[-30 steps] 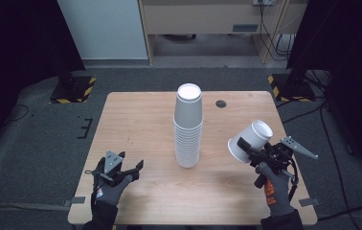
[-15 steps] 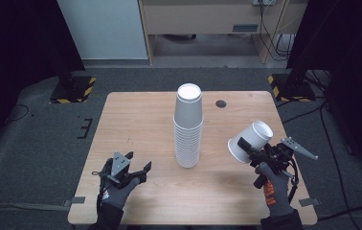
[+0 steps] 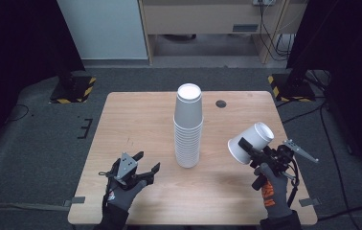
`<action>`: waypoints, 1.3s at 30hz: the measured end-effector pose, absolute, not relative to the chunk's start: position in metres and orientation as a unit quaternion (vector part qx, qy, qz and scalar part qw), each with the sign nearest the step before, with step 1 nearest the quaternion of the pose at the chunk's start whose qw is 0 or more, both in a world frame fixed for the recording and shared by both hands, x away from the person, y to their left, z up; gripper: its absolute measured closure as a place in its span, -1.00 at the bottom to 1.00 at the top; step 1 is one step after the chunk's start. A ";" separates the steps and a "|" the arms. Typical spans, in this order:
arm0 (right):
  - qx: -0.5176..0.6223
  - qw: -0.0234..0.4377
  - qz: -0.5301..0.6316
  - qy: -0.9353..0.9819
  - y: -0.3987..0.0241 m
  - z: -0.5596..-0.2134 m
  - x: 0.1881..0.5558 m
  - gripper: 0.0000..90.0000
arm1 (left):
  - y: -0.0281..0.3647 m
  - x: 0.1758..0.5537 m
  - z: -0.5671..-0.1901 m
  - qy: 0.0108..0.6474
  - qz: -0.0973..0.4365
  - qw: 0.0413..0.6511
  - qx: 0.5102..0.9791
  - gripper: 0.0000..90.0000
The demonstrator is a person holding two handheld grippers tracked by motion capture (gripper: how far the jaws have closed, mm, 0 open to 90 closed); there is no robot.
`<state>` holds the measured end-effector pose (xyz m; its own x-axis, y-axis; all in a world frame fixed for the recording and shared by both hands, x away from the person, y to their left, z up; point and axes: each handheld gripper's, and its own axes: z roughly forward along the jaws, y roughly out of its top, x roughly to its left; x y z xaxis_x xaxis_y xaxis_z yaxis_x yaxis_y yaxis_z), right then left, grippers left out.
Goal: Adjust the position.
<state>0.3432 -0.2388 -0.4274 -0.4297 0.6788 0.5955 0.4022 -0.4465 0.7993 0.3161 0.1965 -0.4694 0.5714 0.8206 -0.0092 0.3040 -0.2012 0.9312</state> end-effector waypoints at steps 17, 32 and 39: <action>0.536 0.073 0.680 0.494 -0.231 -0.435 0.340 -0.65 | 0.172 0.316 -0.461 0.347 0.243 0.529 0.735 -0.32; 0.541 0.067 0.681 0.489 -0.229 -0.435 0.338 -0.65 | 0.145 0.315 -0.460 0.325 0.238 0.538 0.740 -0.27; 0.541 0.063 0.681 0.490 -0.227 -0.436 0.338 -0.65 | 0.131 0.317 -0.461 0.317 0.233 0.540 0.744 -0.24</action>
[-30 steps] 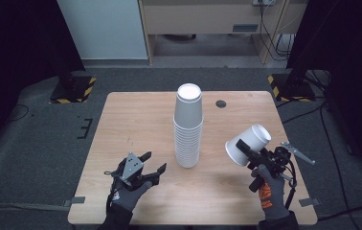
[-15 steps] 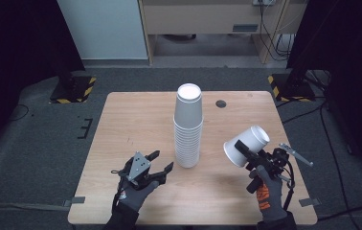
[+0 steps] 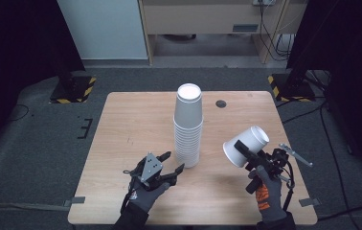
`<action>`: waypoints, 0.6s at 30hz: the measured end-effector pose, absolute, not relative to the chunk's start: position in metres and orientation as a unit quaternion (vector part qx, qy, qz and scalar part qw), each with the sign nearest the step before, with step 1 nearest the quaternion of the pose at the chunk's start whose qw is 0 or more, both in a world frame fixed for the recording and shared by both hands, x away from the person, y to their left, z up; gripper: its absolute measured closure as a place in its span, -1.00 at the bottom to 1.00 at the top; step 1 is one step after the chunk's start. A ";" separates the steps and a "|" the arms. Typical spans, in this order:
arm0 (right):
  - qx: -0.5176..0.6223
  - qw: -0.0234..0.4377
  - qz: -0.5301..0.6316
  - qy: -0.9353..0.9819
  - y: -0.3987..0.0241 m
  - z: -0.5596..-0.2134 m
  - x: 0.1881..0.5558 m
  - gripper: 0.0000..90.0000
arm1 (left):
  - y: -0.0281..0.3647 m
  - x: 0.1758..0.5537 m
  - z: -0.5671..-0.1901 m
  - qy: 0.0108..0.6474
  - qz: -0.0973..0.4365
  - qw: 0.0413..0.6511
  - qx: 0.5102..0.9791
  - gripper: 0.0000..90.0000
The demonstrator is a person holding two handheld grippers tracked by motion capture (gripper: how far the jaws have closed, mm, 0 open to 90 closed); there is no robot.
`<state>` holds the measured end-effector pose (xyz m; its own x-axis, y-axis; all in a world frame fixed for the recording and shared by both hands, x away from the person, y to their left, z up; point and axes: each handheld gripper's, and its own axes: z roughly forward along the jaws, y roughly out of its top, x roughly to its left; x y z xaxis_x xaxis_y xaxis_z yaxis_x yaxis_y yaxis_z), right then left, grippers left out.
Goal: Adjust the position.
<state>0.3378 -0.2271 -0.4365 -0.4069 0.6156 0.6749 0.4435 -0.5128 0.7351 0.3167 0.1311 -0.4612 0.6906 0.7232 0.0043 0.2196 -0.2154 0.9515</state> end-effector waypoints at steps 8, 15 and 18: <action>0.542 0.058 0.681 0.489 -0.226 -0.438 0.338 -0.65 | 0.115 0.319 -0.460 0.310 0.222 0.548 0.745 -0.19; 0.546 0.056 0.682 0.484 -0.226 -0.438 0.337 -0.65 | 0.100 0.322 -0.459 0.299 0.220 0.554 0.745 -0.17; 0.546 0.054 0.683 0.482 -0.227 -0.439 0.337 -0.65 | 0.093 0.324 -0.458 0.295 0.218 0.557 0.746 -0.16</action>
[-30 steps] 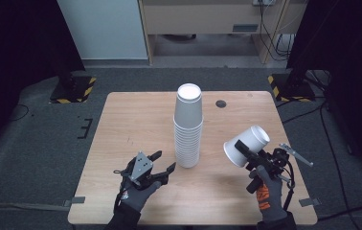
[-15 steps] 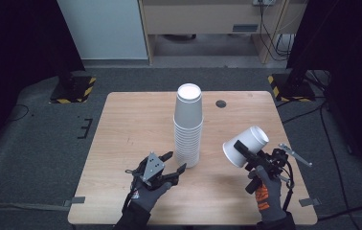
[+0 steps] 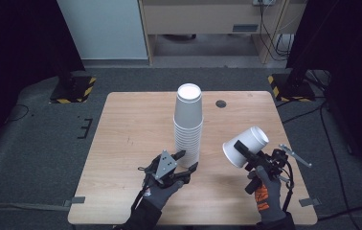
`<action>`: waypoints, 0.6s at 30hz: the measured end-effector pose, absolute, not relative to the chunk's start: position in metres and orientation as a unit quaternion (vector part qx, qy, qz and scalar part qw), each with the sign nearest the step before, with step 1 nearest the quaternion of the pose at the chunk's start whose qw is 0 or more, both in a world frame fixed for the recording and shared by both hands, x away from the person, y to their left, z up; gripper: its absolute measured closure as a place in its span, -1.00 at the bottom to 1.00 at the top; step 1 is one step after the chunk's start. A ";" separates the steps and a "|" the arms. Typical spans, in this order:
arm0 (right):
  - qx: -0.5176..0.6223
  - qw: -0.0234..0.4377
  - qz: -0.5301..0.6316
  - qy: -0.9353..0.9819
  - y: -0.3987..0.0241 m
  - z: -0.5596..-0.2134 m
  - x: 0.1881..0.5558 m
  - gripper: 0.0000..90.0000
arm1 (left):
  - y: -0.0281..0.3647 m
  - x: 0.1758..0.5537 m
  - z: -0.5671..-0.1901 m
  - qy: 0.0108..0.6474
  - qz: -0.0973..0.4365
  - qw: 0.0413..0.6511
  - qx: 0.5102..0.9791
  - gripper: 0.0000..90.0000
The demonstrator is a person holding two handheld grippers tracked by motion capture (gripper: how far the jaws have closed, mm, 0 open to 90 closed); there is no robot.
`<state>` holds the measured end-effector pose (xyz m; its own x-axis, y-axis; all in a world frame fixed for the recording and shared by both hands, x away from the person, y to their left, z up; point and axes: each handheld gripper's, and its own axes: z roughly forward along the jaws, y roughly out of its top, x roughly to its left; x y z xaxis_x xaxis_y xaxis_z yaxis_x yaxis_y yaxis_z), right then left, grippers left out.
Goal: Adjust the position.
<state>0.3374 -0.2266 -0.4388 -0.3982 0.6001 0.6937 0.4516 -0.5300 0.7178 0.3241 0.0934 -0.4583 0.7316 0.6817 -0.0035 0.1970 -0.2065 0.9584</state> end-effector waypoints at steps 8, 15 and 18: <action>0.548 0.049 0.684 0.480 -0.228 -0.439 0.337 -0.65 | 0.075 0.328 -0.459 0.284 0.204 0.563 0.749 -0.15; 0.548 0.047 0.682 0.482 -0.228 -0.440 0.337 -0.65 | 0.061 0.332 -0.460 0.277 0.201 0.567 0.749 -0.15; 0.547 0.044 0.683 0.481 -0.227 -0.440 0.337 -0.65 | 0.054 0.335 -0.460 0.274 0.198 0.570 0.749 -0.14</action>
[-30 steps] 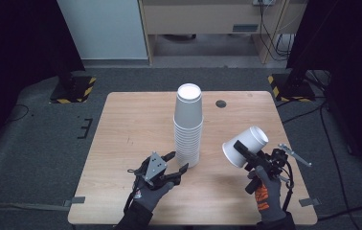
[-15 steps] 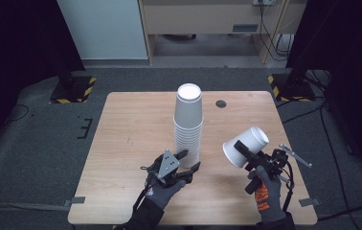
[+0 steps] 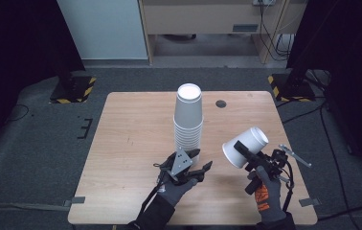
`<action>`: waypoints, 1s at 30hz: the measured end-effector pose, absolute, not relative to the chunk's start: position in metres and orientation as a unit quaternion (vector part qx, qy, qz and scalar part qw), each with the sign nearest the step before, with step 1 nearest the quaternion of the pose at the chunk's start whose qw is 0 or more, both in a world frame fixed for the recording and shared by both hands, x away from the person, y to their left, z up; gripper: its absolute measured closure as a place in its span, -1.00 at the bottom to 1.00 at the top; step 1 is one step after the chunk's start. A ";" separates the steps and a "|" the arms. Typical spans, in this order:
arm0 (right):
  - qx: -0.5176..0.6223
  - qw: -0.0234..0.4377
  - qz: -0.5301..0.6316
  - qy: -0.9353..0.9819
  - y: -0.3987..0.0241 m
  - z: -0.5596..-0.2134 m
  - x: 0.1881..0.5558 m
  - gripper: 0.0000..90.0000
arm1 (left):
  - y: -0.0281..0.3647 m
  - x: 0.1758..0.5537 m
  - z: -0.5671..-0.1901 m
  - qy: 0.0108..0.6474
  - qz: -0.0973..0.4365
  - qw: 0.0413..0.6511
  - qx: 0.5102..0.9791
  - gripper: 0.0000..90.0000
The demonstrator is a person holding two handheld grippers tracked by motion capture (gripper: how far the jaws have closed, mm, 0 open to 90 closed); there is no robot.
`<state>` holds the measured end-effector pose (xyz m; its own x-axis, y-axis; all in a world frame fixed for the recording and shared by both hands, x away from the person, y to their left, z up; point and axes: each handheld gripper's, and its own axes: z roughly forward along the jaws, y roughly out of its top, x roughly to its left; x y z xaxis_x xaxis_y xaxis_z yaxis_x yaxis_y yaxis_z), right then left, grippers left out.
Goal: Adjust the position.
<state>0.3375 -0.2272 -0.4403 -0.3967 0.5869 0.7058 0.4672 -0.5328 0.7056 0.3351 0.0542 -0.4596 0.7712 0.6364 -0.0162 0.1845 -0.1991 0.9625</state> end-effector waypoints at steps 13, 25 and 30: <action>0.546 0.036 0.687 0.478 -0.227 -0.440 0.337 -0.65 | 0.032 0.349 -0.454 0.263 0.200 0.588 0.739 -0.11; 0.544 0.032 0.685 0.484 -0.224 -0.441 0.337 -0.65 | 0.013 0.356 -0.457 0.252 0.208 0.586 0.741 -0.07; 0.543 0.032 0.685 0.484 -0.223 -0.442 0.337 -0.65 | 0.005 0.357 -0.461 0.250 0.215 0.590 0.737 -0.05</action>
<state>0.3371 -0.2227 -0.4417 -0.4074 0.5689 0.7144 0.4825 -0.5301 0.6973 0.3569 0.0052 -0.4608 0.7822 0.6226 0.0225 0.1142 -0.1788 0.9772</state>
